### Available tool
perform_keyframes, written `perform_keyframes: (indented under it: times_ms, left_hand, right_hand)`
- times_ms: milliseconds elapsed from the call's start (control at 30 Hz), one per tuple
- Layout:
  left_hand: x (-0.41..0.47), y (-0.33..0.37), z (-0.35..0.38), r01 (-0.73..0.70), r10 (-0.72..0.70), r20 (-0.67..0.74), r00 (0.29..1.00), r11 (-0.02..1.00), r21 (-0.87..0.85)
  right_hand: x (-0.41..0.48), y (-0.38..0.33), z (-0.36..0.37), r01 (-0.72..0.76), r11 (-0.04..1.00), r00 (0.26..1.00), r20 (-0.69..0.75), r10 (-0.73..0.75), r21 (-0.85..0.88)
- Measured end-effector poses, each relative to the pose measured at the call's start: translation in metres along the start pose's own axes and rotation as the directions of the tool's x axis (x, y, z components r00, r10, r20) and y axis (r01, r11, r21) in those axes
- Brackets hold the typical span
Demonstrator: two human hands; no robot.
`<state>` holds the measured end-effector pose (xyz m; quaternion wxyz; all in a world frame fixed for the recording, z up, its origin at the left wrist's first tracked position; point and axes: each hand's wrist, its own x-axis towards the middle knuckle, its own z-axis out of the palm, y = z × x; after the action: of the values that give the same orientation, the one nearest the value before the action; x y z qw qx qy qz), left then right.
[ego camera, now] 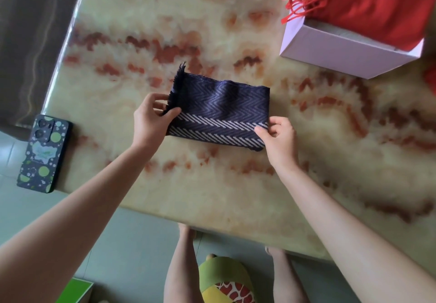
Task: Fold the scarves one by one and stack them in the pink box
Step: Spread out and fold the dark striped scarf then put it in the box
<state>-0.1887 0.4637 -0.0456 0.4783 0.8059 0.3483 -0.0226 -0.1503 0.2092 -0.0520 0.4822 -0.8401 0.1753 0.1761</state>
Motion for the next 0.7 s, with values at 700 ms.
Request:
perform_keyframes:
  times_ms: [700]
  left_hand:
    - [0.05,0.032,0.036,0.019,0.017,-0.147,0.989,0.971,0.236]
  right_hand:
    - [0.043,-0.014,0.025,0.106,0.991,0.971,-0.206,-0.121,-0.085]
